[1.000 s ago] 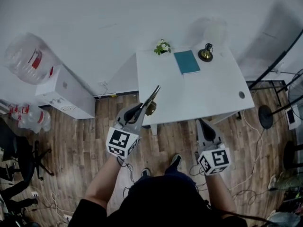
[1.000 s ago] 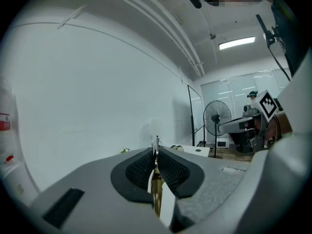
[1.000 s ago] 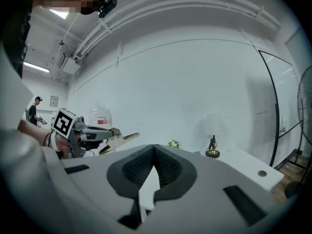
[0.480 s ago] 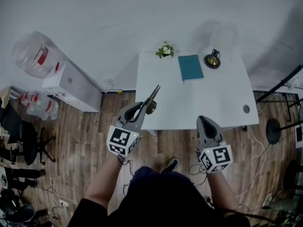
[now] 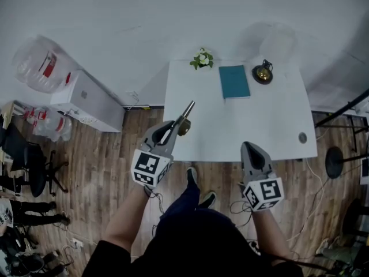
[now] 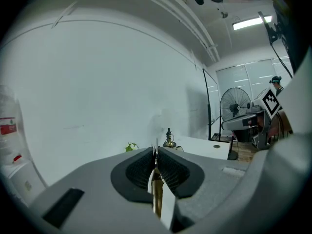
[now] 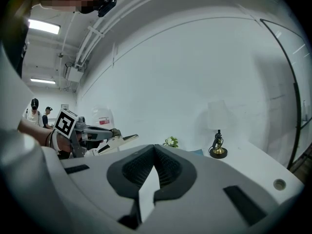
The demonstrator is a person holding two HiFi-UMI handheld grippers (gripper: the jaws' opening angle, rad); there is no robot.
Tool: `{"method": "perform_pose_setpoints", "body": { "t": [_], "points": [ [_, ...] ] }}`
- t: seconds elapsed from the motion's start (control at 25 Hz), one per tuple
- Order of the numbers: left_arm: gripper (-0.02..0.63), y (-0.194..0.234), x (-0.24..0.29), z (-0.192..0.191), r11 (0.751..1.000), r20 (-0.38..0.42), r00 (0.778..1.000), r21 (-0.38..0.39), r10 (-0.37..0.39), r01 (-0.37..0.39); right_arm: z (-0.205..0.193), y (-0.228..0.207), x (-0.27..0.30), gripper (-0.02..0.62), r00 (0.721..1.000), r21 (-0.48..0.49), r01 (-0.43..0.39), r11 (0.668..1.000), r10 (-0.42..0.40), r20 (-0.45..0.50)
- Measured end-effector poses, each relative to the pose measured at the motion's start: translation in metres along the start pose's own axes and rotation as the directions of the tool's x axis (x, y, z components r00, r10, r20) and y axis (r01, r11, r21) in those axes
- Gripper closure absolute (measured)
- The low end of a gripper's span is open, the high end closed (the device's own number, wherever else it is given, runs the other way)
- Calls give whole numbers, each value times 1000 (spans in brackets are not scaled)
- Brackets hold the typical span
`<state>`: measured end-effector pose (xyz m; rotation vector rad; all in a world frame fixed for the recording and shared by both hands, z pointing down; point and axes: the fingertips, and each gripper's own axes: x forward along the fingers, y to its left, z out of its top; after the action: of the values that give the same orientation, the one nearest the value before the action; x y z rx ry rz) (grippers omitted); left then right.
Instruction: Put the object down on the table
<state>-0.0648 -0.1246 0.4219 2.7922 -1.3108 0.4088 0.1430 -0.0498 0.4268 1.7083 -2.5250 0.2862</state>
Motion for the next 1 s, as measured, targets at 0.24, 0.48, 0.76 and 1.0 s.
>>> {"method": "perform_pose_setpoints", "body": {
  "t": [0.24,0.48,0.76,1.0],
  "points": [
    [577,25,45,-13,999,-30,999,-10,-34,34,5,-16,32,589,999,-20,39,999,-39,-26],
    [577,59,97,-21,998,-9,998,-22,-64,64,8,-31,80,589,995,-38,70,997,-72,-66],
    [577,96,143,-51,997,-51,996,2,-79,80,4,-38,124,589,988,-45,105,993,-109,-109],
    [577,104,175,-81,996,-108,992,59,-66,72,-6,-48,145,589,984,-29,108,994,-111,-137]
  ]
}}
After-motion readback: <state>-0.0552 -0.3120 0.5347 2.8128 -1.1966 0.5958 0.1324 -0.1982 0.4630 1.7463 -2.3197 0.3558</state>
